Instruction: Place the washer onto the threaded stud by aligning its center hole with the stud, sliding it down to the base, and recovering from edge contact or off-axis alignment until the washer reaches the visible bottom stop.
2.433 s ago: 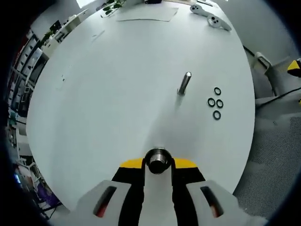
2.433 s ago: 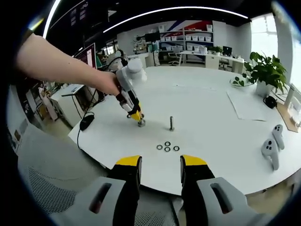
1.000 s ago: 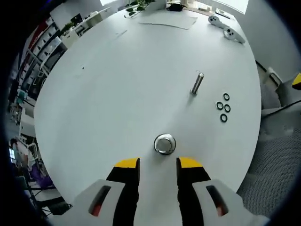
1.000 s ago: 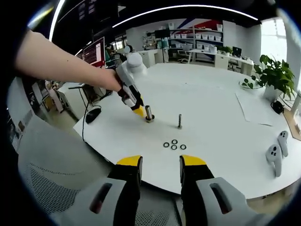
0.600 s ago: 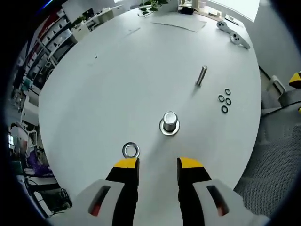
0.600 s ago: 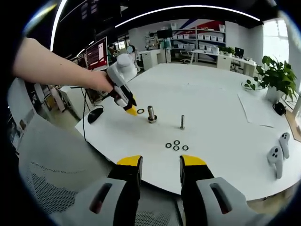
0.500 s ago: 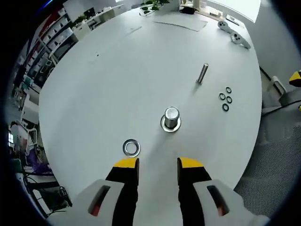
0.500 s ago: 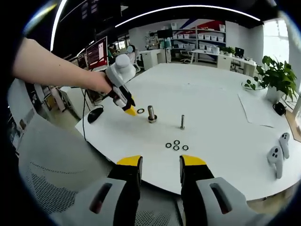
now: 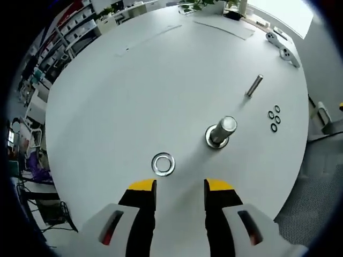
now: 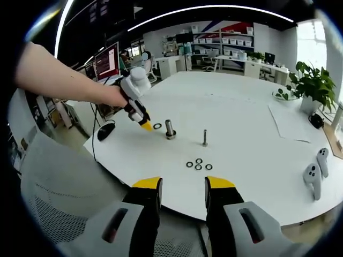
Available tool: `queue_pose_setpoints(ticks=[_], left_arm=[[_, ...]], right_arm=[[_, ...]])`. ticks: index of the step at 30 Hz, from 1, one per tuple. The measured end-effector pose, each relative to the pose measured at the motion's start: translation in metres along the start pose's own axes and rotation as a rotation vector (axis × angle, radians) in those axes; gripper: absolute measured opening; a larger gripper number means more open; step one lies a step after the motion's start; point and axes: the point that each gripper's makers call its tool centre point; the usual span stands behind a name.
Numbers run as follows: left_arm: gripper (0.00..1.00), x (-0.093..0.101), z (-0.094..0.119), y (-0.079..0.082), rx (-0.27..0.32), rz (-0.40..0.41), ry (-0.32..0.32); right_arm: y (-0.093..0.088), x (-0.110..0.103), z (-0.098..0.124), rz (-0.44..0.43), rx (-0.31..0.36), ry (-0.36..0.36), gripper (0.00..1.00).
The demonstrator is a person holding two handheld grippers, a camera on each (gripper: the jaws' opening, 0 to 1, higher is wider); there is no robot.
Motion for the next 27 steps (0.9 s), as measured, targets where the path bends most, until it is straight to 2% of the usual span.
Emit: queue_pose_setpoints(ticks=[7,18,19,27], left_arm=[[0.34,-0.003,-0.013,-0.005,-0.033,0.034,-0.022],[0.34,-0.015,-0.033,0.004,-0.049,0.063,-0.030],[0.33,-0.016,-0.031,0.008,-0.034,0.065,-0.027],[0.30,-0.019,-0.032,0.013,-0.024,0.055,-0.031]], right_arm=[[0.000,0.002,0.000,-0.008,-0.002,-0.006,0.34],[-0.002,0.005,0.000,-0.012,-0.010,-0.022,0.34],[-0.002,0.005,0.000,-0.012,-0.011,-0.024,0.34],[-0.003,0.005,-0.001,-0.010,-0.020,-0.023,0.34]])
Point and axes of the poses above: the point that each gripper's makers call its tool centre point, and the gripper's own axes: z roughly backward along the fingers, x roughly to its right, y roughly out of its top, and after that the axes turned 6 degrees about -x, right-handed
